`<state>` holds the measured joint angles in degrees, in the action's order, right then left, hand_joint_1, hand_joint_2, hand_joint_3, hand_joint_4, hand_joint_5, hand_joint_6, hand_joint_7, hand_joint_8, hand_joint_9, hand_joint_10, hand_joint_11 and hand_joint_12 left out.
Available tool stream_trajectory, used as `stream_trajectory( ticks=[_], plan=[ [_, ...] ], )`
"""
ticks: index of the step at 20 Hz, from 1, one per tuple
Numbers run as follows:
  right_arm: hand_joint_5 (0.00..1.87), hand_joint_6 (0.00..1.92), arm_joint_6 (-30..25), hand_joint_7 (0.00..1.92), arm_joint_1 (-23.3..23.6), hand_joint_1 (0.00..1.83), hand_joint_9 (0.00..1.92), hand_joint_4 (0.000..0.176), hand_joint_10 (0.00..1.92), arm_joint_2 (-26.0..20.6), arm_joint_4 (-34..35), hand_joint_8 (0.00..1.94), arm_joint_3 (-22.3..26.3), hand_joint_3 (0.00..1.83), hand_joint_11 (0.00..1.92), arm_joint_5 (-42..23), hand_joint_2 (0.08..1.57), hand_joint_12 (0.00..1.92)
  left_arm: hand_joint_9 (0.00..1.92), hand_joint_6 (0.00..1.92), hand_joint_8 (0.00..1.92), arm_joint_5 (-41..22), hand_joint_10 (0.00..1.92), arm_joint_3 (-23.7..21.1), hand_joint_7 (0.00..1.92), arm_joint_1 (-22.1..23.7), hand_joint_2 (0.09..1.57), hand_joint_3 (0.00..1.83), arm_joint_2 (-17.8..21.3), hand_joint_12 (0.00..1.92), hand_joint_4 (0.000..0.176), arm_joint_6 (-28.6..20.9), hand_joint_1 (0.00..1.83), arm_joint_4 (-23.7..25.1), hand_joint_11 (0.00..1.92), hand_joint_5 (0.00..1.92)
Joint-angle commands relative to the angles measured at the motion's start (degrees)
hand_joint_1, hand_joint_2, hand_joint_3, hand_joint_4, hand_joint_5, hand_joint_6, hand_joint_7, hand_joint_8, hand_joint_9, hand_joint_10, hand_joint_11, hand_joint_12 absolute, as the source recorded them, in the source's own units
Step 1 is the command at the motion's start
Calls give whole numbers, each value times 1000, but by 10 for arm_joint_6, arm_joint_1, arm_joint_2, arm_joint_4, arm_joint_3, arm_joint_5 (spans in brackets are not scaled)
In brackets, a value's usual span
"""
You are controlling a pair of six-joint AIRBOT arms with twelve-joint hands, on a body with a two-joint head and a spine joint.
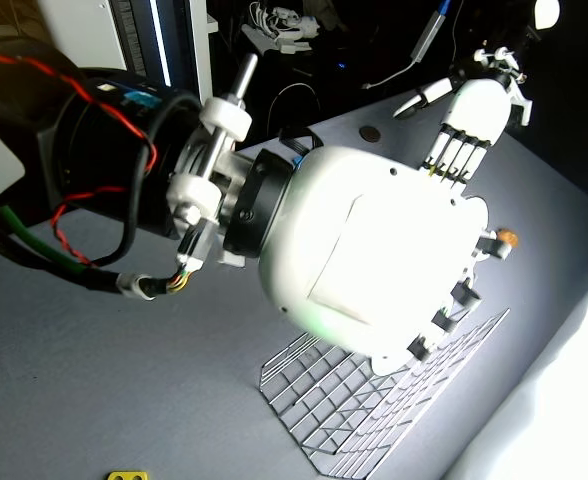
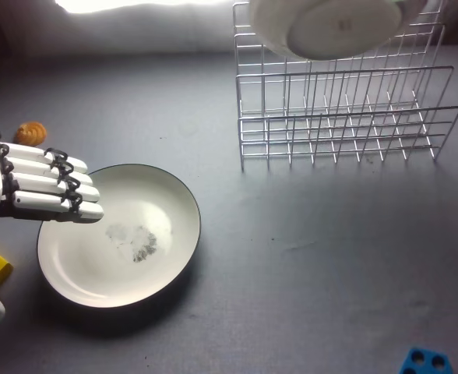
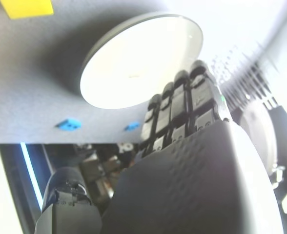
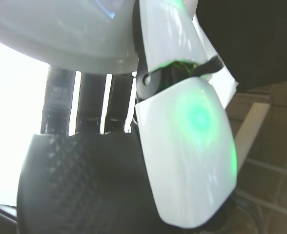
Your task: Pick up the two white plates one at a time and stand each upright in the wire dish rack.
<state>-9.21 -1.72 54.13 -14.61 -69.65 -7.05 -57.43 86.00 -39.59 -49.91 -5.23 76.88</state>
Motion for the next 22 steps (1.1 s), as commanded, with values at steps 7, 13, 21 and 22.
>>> stream_trajectory(
  ticks=[7,13,21,22],
  plan=[
    [1024,852,9,1097,14,1412,1053,0,939,11,15,723,-28,0,884,-20,1059,1147,0,0,0,5,0,-1,0,-15,972,3,-12,0,0,16,0,-37,0,0],
    [972,923,24,1047,25,1386,1028,0,1029,25,15,822,-47,0,900,22,1079,1019,0,0,0,11,0,3,0,-8,981,7,-15,0,0,24,0,-37,0,0],
    [944,944,48,1015,40,1469,1004,0,946,57,15,803,-83,0,885,63,1084,1392,0,0,0,22,0,19,0,-5,967,0,-22,0,0,44,0,-37,0,0],
    [951,940,52,1030,39,1473,1010,0,929,61,15,773,-87,2,879,68,1080,1413,0,0,0,23,0,22,0,-5,972,2,-23,0,0,44,0,-37,0,0]
  ],
)
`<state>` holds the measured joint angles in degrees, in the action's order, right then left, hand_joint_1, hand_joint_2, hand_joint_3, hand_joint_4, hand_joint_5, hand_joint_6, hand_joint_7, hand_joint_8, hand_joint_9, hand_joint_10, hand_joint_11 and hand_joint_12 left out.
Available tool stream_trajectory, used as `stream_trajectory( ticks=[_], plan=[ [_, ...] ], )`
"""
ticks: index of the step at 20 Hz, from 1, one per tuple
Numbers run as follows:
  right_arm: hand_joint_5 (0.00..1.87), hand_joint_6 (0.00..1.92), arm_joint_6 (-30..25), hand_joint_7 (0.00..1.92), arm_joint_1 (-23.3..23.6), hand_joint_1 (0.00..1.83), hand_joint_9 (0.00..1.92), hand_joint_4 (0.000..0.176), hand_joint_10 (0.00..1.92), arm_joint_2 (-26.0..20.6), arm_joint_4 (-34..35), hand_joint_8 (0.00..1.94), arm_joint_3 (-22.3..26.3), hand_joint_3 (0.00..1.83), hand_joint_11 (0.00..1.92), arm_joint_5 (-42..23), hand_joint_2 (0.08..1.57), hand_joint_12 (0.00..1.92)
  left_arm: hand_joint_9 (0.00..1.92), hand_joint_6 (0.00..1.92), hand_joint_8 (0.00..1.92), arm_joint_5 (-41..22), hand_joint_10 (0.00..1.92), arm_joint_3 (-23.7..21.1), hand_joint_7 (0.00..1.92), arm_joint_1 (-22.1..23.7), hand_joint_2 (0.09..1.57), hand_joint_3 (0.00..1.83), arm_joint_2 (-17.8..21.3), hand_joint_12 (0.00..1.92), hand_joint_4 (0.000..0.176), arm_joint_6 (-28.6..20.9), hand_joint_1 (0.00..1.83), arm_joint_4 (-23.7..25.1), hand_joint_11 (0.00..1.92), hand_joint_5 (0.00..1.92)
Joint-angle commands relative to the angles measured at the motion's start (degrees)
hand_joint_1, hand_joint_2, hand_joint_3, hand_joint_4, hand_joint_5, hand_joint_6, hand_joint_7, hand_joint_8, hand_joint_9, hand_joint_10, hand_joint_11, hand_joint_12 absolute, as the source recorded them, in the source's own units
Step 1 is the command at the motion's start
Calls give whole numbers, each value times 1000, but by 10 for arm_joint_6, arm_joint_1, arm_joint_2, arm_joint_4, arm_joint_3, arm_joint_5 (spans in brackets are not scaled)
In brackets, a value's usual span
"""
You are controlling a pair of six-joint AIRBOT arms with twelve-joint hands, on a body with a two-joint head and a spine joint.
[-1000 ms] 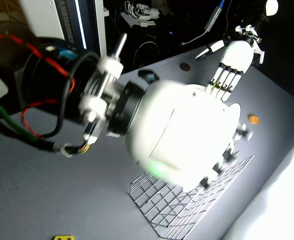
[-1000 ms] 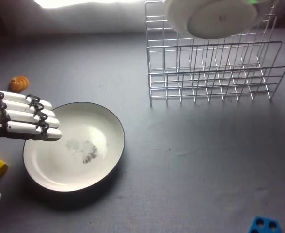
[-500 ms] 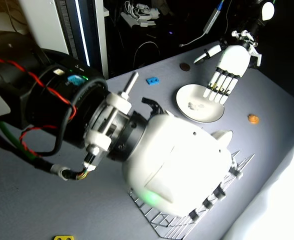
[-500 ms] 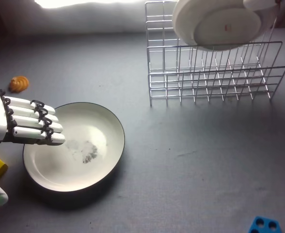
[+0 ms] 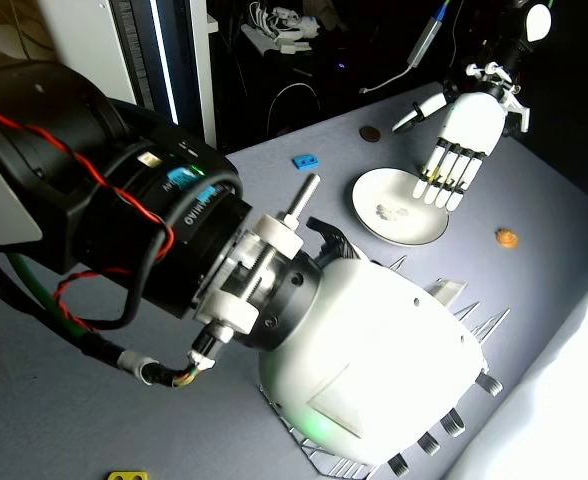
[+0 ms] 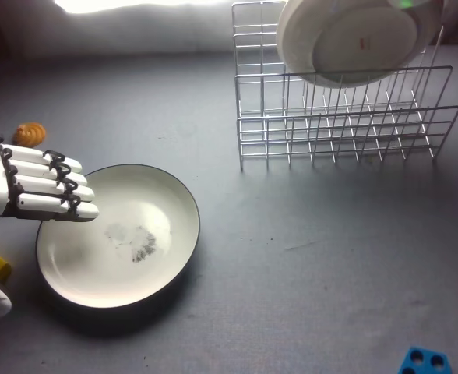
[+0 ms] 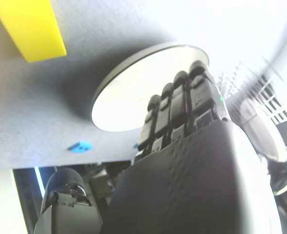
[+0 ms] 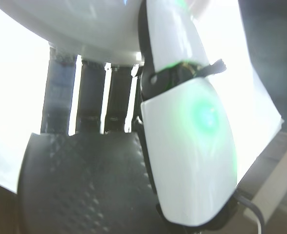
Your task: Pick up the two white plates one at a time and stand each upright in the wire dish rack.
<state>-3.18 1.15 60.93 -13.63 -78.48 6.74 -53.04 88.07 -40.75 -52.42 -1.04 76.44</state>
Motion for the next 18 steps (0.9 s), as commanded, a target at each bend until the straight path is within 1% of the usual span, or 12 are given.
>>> stream_trajectory(
  ticks=[1,2,3,4,5,6,7,8,9,10,11,18],
  plan=[
    [955,916,-2,1027,11,1488,1020,0,912,-1,6,761,-5,2,879,-68,1078,1469,0,0,0,-20,0,5,0,8,971,2,0,0,0,2,0,-32,0,0],
    [961,971,3,1031,10,1405,1018,0,1017,6,6,797,-11,3,872,-66,1082,1169,0,0,0,-20,0,7,0,8,970,1,0,0,0,2,0,-32,0,0],
    [954,1003,7,1015,9,1385,998,0,1061,11,6,834,-17,0,883,-64,1092,1047,0,0,0,-20,0,8,0,8,969,1,0,0,0,2,0,-32,0,0],
    [954,1003,11,1015,8,1385,998,0,1061,15,6,834,-20,0,883,-63,1092,1047,0,0,0,-20,0,9,0,8,969,1,-1,0,0,2,0,-32,0,0],
    [982,944,18,1064,6,1404,1035,0,974,19,6,760,-22,1,902,-62,1072,1117,0,0,0,-19,0,9,0,9,971,1,-1,0,0,2,0,-32,0,0],
    [961,935,24,1040,4,1475,1016,0,914,21,6,751,-23,1,891,-62,1076,1392,0,0,0,-19,0,9,0,9,969,1,-1,0,0,2,0,-32,0,0],
    [960,931,32,1042,3,1488,1001,0,914,23,6,738,-23,1,884,-62,1078,1455,0,0,0,-19,0,9,0,9,969,0,-2,0,0,2,0,-32,0,0],
    [1013,906,38,1104,1,1409,1033,0,975,25,6,670,-24,0,922,-62,1064,1111,0,0,0,-19,0,9,0,9,970,1,-2,0,0,2,0,-32,0,0],
    [1023,897,46,1120,0,1394,1033,0,990,27,6,663,-26,0,947,-62,1061,978,0,0,0,-19,0,9,0,9,971,1,-2,0,0,2,0,-32,0,0],
    [986,891,54,1097,-2,1474,1022,0,904,30,6,665,-28,0,901,-62,1067,1361,0,0,0,-19,0,10,0,9,970,1,-3,0,0,2,0,-32,0,0],
    [953,922,60,1057,-3,1489,1010,0,908,31,6,728,-29,2,889,-62,1075,1444,0,0,0,-19,0,10,0,9,974,3,-3,0,0,2,0,-31,0,0],
    [978,894,85,1065,-12,1494,1032,0,864,36,6,701,-33,0,912,-68,1067,1435,0,0,0,-8,0,10,0,5,972,2,-8,0,0,2,0,-14,0,0]
  ],
)
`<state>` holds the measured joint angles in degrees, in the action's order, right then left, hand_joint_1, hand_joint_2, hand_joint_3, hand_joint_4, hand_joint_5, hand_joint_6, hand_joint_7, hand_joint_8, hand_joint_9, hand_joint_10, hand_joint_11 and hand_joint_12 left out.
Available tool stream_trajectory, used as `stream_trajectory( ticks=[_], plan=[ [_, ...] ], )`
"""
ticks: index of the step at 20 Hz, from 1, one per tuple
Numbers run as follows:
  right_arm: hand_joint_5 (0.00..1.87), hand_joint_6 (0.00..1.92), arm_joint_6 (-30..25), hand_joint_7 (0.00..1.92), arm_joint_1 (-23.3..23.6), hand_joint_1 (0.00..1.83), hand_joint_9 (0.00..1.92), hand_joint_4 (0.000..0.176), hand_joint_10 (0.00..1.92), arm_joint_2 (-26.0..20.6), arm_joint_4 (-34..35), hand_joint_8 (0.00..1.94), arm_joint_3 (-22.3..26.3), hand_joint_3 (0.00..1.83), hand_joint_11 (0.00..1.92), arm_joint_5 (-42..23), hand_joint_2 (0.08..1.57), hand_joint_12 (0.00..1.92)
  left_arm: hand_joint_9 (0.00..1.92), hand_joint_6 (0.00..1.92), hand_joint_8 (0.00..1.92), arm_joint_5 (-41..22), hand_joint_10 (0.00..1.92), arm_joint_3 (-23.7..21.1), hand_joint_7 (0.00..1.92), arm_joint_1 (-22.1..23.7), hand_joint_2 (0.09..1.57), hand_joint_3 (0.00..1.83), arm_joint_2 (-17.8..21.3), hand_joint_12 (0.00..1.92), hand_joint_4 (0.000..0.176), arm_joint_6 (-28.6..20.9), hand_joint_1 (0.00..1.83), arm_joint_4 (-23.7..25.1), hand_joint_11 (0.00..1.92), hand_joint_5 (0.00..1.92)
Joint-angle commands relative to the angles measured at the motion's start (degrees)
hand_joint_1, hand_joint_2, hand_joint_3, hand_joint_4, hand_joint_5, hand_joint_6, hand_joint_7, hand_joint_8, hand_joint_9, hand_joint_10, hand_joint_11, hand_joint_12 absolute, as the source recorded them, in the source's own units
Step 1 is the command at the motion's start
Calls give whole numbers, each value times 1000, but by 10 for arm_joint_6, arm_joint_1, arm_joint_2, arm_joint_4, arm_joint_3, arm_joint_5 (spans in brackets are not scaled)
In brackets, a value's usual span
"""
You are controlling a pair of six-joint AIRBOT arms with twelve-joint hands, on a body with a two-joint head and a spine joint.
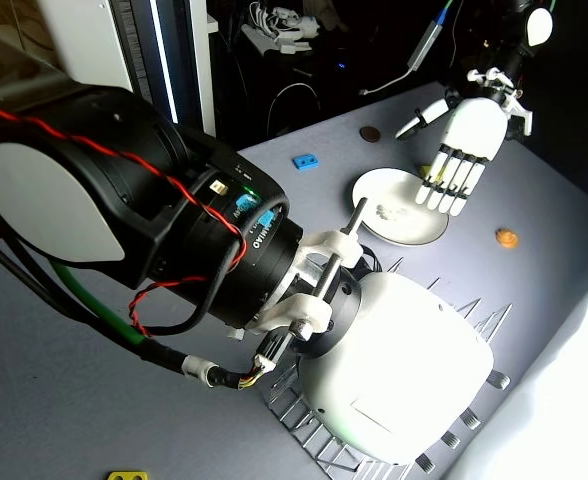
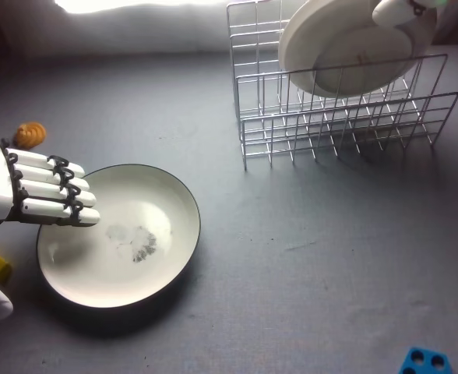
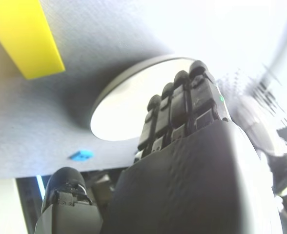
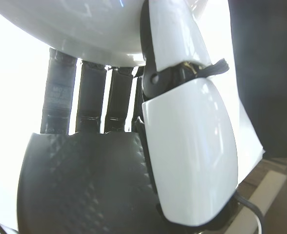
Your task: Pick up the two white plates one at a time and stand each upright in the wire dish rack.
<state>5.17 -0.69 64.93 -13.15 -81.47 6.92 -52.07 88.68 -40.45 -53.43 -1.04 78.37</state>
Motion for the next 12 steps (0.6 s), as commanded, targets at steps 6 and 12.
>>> stream_trajectory(
  ticks=[6,12],
  plan=[
    [951,951,30,1025,-8,1491,983,0,944,1,1,749,-8,1,890,-88,1083,1471,0,0,0,-13,0,9,0,1,972,1,-1,0,0,2,0,-33,0,0],
    [953,965,43,1035,-21,1469,977,0,966,19,1,757,-25,3,894,-97,1084,1366,0,0,0,-8,0,19,0,-1,970,0,-4,0,0,2,0,-34,0,0]
  ],
)
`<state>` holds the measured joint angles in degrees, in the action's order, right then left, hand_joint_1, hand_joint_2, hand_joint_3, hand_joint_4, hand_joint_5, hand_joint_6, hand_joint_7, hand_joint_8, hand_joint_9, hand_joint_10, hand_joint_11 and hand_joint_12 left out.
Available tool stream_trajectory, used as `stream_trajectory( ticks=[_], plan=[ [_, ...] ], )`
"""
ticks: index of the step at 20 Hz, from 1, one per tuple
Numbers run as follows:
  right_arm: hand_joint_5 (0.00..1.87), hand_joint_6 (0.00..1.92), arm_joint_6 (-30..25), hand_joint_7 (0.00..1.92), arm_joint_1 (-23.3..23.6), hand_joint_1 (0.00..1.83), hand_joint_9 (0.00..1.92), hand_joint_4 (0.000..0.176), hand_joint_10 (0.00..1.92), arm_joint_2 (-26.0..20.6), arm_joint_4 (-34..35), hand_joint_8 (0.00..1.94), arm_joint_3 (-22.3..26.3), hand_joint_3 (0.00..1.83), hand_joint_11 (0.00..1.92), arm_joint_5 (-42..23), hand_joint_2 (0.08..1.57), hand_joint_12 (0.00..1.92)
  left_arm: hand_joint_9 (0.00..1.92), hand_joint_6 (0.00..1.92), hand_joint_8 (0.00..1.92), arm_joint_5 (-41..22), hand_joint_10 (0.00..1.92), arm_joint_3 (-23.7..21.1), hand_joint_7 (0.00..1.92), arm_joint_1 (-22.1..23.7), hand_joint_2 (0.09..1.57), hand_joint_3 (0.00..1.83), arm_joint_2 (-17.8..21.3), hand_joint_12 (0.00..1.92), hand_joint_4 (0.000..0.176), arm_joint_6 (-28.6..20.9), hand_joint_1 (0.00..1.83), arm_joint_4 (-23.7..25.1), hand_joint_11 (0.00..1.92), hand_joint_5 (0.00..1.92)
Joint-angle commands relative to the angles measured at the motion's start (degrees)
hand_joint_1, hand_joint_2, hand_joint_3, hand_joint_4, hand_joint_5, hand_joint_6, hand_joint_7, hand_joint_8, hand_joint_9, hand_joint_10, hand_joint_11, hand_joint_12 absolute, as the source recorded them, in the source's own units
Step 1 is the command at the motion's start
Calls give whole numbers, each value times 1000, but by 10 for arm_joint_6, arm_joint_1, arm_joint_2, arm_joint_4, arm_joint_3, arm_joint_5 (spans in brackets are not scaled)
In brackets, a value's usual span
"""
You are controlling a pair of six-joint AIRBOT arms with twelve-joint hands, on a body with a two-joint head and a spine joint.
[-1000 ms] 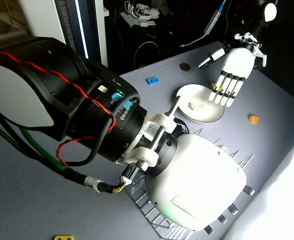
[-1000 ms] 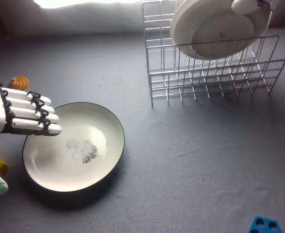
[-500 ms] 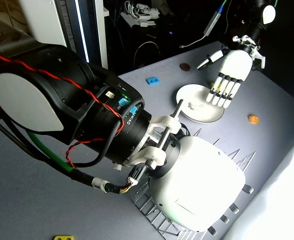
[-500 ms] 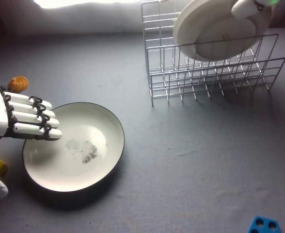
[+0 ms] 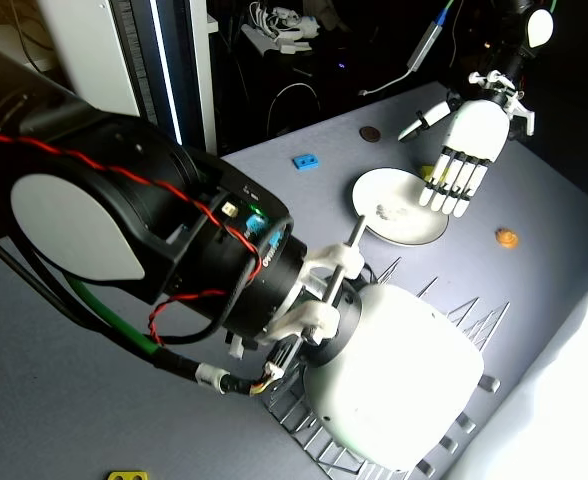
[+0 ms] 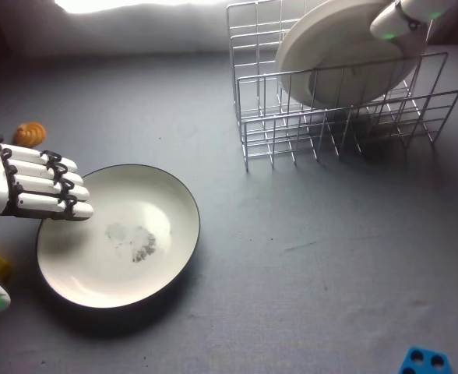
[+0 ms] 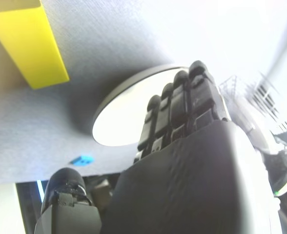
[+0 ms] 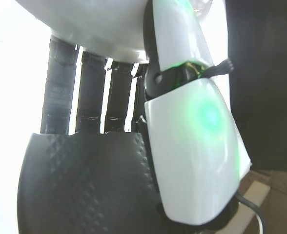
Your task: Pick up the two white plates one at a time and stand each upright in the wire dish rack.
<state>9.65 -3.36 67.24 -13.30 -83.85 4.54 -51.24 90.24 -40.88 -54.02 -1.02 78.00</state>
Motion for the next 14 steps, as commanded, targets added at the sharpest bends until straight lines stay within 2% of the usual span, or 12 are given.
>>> stream_trajectory(
  ticks=[1,8,10,11,12,13,14],
  plan=[
    [952,959,0,1038,4,1486,961,0,958,-2,2,750,-3,2,890,-75,1084,1448,0,0,0,-16,0,5,0,2,974,2,1,0,0,1,0,-30,0,0],
    [939,989,3,1039,-5,1491,970,0,942,9,2,741,-12,0,853,-83,1088,1497,0,0,0,-11,0,17,0,0,959,0,-3,0,0,-11,0,-30,0,0],
    [868,1084,7,970,-9,1488,915,0,1053,9,2,860,-13,2,786,-83,1116,1571,0,0,0,-11,0,19,0,0,969,0,-4,0,0,-14,0,-30,0,0],
    [826,1195,7,949,-9,1390,873,0,1214,9,2,946,-13,3,689,-84,1139,1224,0,0,0,-10,0,20,0,0,979,5,-4,0,0,-14,0,-30,0,0],
    [790,1254,7,923,-10,1367,844,0,1281,9,2,1002,-13,1,667,-85,1156,1094,0,0,0,-10,0,20,0,0,982,6,-4,0,0,-14,0,-30,0,0],
    [804,1278,8,909,-10,1228,801,0,703,9,2,1064,-13,1,631,-87,1174,1043,0,0,0,-10,0,20,0,0,980,5,-4,0,0,-15,0,-30,0,0],
    [844,1179,9,840,-12,1163,810,0,416,9,2,490,-13,0,579,-89,1175,1030,0,0,0,-10,0,20,0,0,977,3,-4,0,0,-16,0,-30,0,0]
  ],
)
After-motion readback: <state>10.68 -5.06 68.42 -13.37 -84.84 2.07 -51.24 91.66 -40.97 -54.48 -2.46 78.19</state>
